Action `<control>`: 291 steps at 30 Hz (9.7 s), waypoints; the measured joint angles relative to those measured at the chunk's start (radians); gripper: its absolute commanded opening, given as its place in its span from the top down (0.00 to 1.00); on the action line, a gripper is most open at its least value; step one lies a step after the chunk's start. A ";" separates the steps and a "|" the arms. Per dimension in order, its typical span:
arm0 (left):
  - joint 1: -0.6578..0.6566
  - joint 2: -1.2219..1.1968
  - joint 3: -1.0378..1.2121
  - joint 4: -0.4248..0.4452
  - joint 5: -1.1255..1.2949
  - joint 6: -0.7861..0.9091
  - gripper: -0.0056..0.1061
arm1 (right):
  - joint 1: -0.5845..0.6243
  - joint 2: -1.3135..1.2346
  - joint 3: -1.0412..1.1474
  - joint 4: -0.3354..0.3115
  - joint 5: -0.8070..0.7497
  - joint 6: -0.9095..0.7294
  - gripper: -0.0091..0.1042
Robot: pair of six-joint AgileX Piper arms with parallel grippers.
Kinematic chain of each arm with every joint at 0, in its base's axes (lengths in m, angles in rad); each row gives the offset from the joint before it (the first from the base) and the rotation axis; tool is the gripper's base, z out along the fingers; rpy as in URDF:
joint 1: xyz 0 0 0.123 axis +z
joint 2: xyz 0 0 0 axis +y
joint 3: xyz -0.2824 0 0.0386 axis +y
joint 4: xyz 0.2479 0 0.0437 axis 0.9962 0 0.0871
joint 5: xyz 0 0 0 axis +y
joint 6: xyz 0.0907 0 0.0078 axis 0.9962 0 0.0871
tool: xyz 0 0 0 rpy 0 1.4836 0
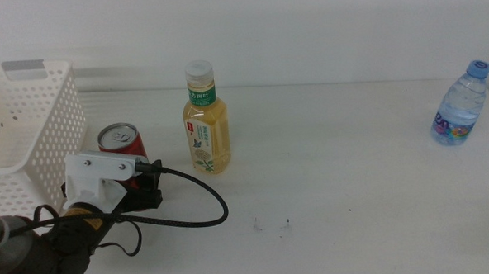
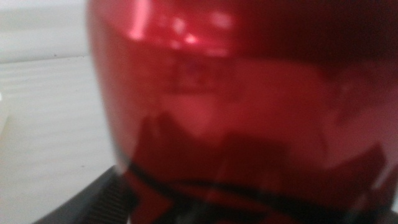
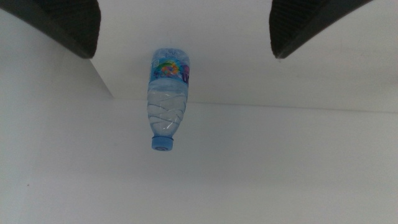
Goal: Use arms to grab the bottles and put them into the dustbin to the left of the table.
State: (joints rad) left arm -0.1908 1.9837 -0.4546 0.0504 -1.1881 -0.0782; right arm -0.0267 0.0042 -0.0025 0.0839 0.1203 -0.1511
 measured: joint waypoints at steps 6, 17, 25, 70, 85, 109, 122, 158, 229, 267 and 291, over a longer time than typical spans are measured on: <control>0.000 0.006 -0.006 0.018 -0.009 0.000 0.49 | 0.000 0.000 0.000 0.000 0.000 0.000 0.11; 0.000 -0.074 0.006 0.057 0.112 -0.002 0.64 | 0.000 0.000 0.000 0.000 0.000 0.000 0.11; 0.000 -0.365 0.007 0.057 0.411 -0.004 0.64 | 0.000 0.000 0.000 0.000 0.000 0.000 0.11; 0.483 -0.224 -1.219 -0.324 2.291 0.523 0.64 | 0.000 0.000 0.000 0.000 0.000 0.000 0.11; 0.566 -0.022 -1.230 -0.291 2.307 0.570 0.64 | 0.000 0.000 0.000 0.000 0.000 0.000 0.11; 0.539 0.037 -1.234 -0.265 2.278 0.549 0.11 | 0.000 0.000 0.000 0.000 0.000 0.000 0.11; 0.371 -0.446 -1.002 -0.291 2.085 0.457 0.11 | 0.000 0.000 0.000 0.000 0.000 0.000 0.11; -0.176 -0.977 0.133 -0.044 0.749 0.095 0.11 | 0.000 0.000 0.000 0.000 0.000 0.000 0.11; -0.110 -0.198 -0.050 0.221 0.174 -0.097 0.11 | 0.000 0.000 0.000 0.000 0.000 0.000 0.11; -0.110 0.136 -0.429 0.262 0.174 -0.154 0.11 | 0.000 0.000 0.000 0.000 0.000 0.000 0.11; -0.110 0.191 -0.510 0.281 0.181 -0.172 0.72 | 0.000 0.000 0.000 0.000 0.000 0.000 0.11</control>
State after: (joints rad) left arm -0.3004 2.1750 -0.9648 0.3311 -1.0074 -0.2506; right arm -0.0267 0.0042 -0.0025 0.0839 0.1203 -0.1511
